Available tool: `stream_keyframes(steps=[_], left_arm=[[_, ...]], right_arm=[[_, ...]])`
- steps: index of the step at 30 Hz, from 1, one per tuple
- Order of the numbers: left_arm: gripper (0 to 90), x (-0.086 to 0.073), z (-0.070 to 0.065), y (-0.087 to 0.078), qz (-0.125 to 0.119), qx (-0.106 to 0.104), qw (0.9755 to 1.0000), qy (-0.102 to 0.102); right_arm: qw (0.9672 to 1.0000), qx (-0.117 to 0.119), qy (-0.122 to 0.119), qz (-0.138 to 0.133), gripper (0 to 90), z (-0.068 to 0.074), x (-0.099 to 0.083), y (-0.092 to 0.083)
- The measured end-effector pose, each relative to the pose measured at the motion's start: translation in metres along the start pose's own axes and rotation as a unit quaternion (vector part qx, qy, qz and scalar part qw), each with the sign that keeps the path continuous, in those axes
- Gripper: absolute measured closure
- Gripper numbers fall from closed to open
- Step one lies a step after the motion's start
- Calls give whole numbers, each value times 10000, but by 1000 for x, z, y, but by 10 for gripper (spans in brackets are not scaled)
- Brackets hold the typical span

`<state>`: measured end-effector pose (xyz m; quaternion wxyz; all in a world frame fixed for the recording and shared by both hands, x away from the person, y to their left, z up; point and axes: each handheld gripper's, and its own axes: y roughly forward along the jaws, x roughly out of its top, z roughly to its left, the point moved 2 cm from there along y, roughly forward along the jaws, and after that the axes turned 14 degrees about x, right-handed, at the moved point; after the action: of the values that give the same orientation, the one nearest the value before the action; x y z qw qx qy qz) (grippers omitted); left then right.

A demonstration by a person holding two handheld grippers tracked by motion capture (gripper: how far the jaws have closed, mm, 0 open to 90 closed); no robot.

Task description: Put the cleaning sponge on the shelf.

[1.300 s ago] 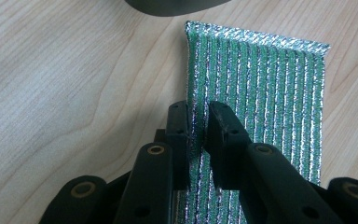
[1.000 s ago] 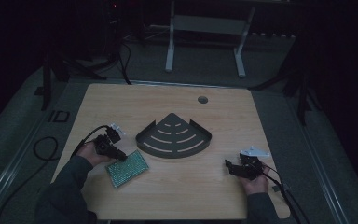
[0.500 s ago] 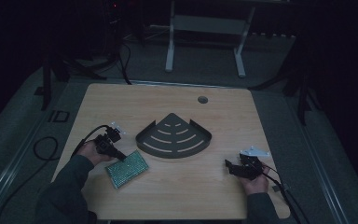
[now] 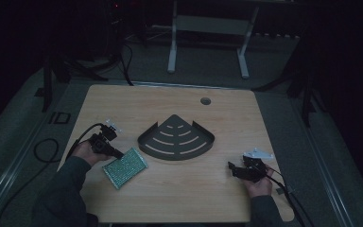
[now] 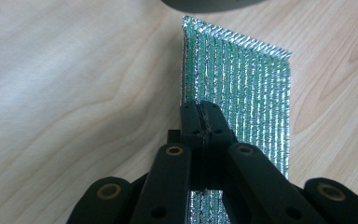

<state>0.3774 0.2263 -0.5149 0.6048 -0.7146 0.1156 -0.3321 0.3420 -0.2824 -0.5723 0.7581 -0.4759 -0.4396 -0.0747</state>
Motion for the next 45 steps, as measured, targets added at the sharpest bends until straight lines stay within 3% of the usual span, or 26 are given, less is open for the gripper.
stream_keyframes(steps=[14, 19, 45], left_arm=[[900, 2, 5, -18, -115, 144, 9998, -111], [900, 1, 8, -24, -210, 214, 9993, -239], [900, 8, 11, -49, -353, 340, 9983, -315]], right_arm=[[10000, 0, -2, 0, 261, 0, 0, 0], [10000, 1, 0, -1, 261, 0, 0, 0], [10000, 1, 0, 0, 261, 0, 0, 0]])
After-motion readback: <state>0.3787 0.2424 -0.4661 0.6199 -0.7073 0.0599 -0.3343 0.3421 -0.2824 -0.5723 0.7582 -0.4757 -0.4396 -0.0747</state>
